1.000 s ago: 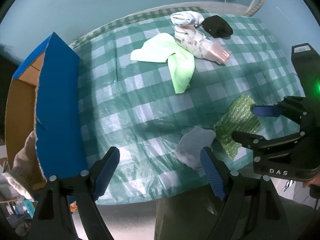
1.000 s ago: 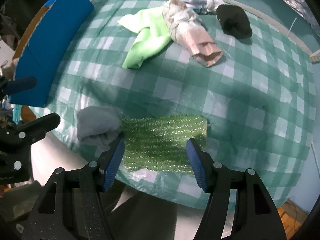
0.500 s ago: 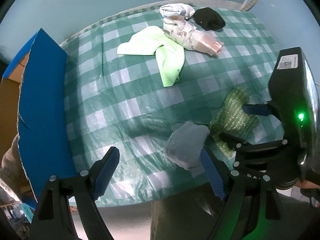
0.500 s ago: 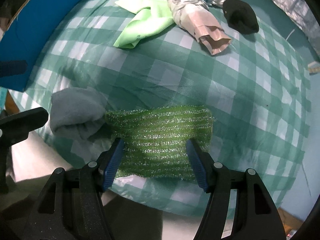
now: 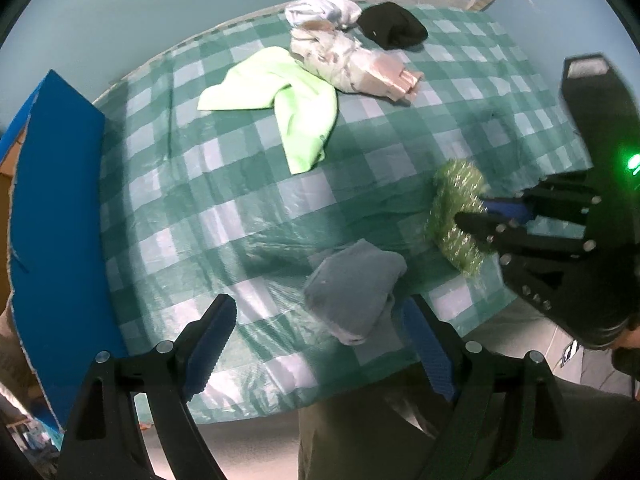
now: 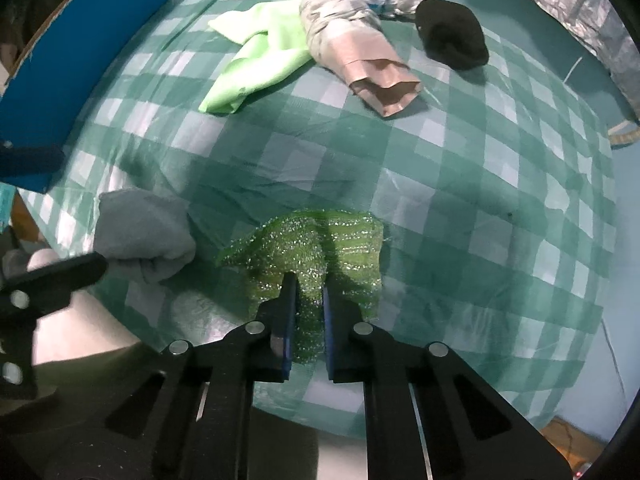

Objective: Organize soft objects
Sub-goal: 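Grasp the green glittery scrubber with the right tool while the left tool reaches the grey sock, then close the left tool on the grey sock while the right tool lifts the scrubber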

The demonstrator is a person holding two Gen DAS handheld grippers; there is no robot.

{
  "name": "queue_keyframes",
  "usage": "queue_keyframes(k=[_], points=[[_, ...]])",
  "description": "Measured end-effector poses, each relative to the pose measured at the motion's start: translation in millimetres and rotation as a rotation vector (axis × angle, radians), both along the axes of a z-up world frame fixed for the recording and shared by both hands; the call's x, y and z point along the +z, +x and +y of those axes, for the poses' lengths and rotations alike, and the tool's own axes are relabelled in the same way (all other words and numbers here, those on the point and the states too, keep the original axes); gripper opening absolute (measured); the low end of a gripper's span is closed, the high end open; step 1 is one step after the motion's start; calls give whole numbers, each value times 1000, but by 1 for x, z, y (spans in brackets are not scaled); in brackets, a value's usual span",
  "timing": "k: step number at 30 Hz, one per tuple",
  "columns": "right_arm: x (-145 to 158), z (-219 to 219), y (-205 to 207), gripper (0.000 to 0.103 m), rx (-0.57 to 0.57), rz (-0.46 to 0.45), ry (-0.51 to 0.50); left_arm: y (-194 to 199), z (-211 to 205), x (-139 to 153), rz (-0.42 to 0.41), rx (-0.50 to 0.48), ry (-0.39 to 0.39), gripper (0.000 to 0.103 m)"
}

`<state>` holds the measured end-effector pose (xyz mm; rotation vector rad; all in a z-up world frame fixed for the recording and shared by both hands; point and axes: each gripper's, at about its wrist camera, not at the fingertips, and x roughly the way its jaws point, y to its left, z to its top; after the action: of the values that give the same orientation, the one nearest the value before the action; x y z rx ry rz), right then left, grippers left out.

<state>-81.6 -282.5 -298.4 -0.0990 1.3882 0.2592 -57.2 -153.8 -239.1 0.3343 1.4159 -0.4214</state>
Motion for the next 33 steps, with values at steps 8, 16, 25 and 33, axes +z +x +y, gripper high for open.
queue_keyframes(k=[8, 16, 25, 33], points=[[11, -10, 12, 9, -26, -12, 48, 0, -15, -25, 23, -26, 48, 87], [24, -22, 14, 9, -19, -34, 76, 2, -24, -36, 22, -23, 63, 59], [42, -31, 12, 9, -11, -68, 102, 6, -21, -25, -7, 29, 62, 32], [65, -32, 18, 9, -3, -102, 118, 12, -5, 3, -52, 57, 62, 31]])
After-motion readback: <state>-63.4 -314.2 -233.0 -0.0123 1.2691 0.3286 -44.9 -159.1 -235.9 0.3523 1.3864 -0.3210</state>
